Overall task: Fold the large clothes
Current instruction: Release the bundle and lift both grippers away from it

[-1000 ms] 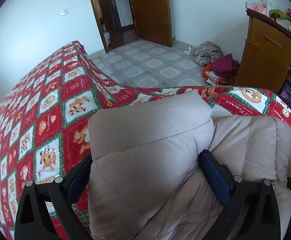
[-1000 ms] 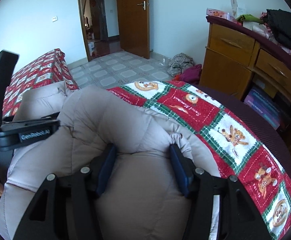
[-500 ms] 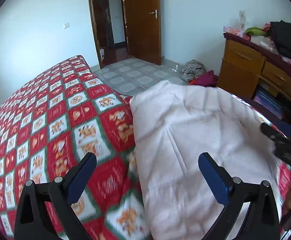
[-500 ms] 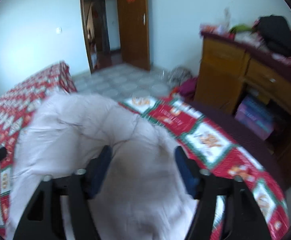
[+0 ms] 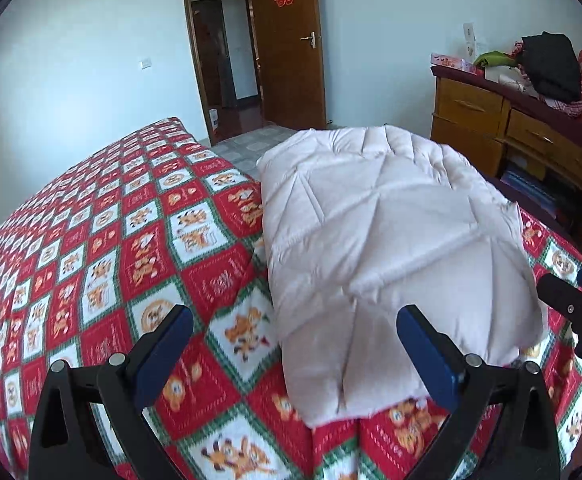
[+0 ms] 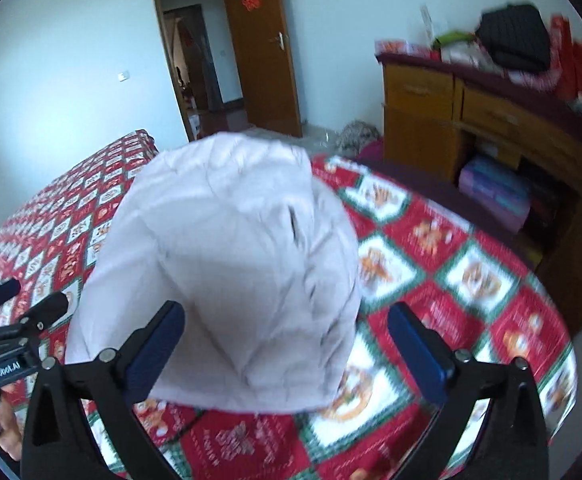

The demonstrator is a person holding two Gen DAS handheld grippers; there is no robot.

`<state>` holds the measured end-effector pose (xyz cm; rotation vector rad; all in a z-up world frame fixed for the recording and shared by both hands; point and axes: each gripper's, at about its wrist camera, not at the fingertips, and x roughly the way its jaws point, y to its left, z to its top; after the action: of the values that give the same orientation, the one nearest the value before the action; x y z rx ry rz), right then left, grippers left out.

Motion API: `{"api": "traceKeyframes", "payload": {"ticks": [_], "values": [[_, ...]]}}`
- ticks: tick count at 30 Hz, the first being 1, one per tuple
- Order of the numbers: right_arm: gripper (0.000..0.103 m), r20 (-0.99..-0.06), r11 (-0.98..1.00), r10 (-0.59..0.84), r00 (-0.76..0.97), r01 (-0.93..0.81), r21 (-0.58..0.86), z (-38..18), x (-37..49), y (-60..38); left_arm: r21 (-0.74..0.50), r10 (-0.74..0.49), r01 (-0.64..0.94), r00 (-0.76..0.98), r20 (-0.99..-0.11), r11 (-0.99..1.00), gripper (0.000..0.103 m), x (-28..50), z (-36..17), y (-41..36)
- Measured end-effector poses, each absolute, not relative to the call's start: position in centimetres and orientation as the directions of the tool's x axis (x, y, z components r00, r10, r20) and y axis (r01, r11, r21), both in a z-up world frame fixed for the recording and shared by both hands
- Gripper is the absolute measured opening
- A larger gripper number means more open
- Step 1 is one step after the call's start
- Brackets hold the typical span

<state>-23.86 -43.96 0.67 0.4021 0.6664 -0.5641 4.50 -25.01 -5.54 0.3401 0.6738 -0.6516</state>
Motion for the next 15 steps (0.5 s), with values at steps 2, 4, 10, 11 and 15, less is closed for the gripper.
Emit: {"api": "traceKeyframes", "payload": {"ticks": [2, 4, 10, 11, 15], "values": [[0.103, -0.685, 0.769, -0.358, 0.635, 0.617, 0.170, 0.3, -24.4, -43.6, 0.102, -0.420, 0.645, 0.602, -0.679, 0.758, 0.102, 3.8, -6.2, -24.7], [0.103, -0.719, 0.766, -0.337, 0.608, 0.621, 0.167, 0.0, -24.7, -43.3, 0.118, -0.385, 0.636, 0.592, -0.708, 0.763, 0.102, 3.3, -7.2, -24.5], [0.103, -0.731, 0.812, -0.307, 0.610, 0.568, 0.133, 1.2, -27.4, -41.2, 0.195, -0.362, 0.629, 0.642, -0.675, 0.752, 0.102, -0.2, -7.4, -22.9], [0.103, -0.709, 0.815, -0.326, 0.625, 0.566, 0.123, 1.9, -28.1, -40.9, 0.204, -0.365, 0.626, 0.655, -0.661, 0.753, 0.102, -1.0, -6.9, -22.6], [0.103, -0.602, 0.825, -0.385, 0.699, 0.554, 0.116, 5.2, -30.6, -39.3, 0.209, -0.388, 0.607, 0.698, -0.602, 0.767, 0.102, -3.3, -4.3, -21.4]]}}
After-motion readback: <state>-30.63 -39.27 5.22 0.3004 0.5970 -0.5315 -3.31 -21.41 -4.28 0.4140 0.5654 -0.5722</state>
